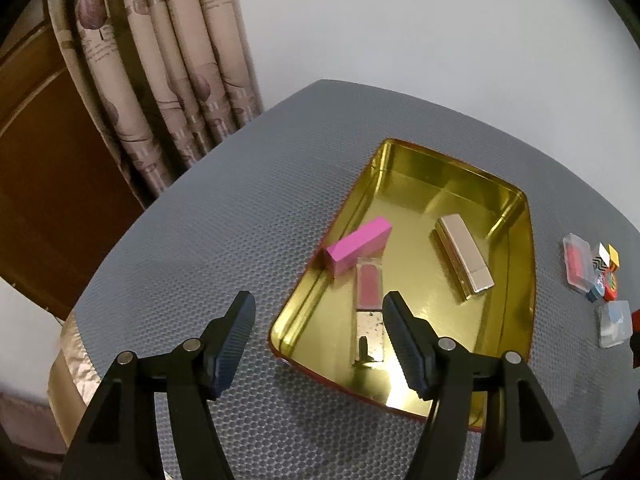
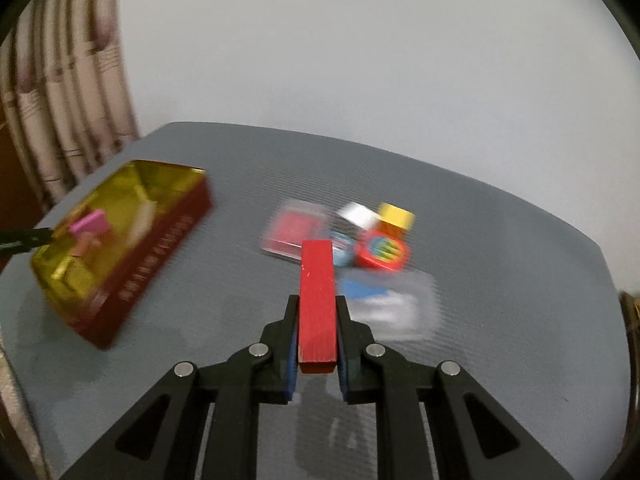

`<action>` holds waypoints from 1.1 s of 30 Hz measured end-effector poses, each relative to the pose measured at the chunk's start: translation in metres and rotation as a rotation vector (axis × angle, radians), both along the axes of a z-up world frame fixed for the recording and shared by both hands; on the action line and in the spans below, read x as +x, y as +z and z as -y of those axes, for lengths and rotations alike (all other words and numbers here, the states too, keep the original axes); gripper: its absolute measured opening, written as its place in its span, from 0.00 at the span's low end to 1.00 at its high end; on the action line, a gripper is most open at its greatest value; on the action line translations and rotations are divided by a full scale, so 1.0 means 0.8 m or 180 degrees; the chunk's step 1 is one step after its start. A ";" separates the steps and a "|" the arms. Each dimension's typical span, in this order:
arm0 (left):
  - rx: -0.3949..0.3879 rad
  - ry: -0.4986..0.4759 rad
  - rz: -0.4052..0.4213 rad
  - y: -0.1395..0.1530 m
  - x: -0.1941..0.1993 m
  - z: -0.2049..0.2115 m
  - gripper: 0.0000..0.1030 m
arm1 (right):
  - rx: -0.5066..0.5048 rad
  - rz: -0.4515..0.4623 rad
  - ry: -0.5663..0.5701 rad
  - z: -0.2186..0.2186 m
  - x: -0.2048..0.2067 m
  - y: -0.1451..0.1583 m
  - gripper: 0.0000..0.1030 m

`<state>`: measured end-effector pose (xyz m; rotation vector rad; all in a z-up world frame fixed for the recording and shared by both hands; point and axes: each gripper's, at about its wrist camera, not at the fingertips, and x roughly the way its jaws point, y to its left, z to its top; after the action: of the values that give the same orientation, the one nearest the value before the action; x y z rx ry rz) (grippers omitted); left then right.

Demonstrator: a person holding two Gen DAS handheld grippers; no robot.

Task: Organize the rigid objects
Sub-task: 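Carry the red block with right gripper over the tin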

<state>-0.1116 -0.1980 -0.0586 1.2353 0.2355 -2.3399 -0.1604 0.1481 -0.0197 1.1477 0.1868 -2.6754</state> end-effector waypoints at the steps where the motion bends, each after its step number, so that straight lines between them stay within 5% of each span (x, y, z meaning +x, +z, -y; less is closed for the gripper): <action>1: -0.0012 0.0023 -0.0013 0.001 0.001 0.002 0.62 | -0.0015 -0.0001 0.0067 0.013 0.000 0.004 0.15; 18: -0.0002 0.0533 -0.0038 -0.004 0.020 0.060 0.65 | -0.0006 0.0138 0.1180 0.223 -0.011 0.029 0.15; 33: 0.0022 0.0765 0.0018 -0.006 0.022 0.087 0.67 | 0.0290 0.0393 0.1336 0.277 -0.036 -0.019 0.15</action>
<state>-0.0942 -0.2675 -0.0636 1.1482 0.3692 -2.1310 -0.1893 -0.0732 -0.0351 1.1468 0.4755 -2.2428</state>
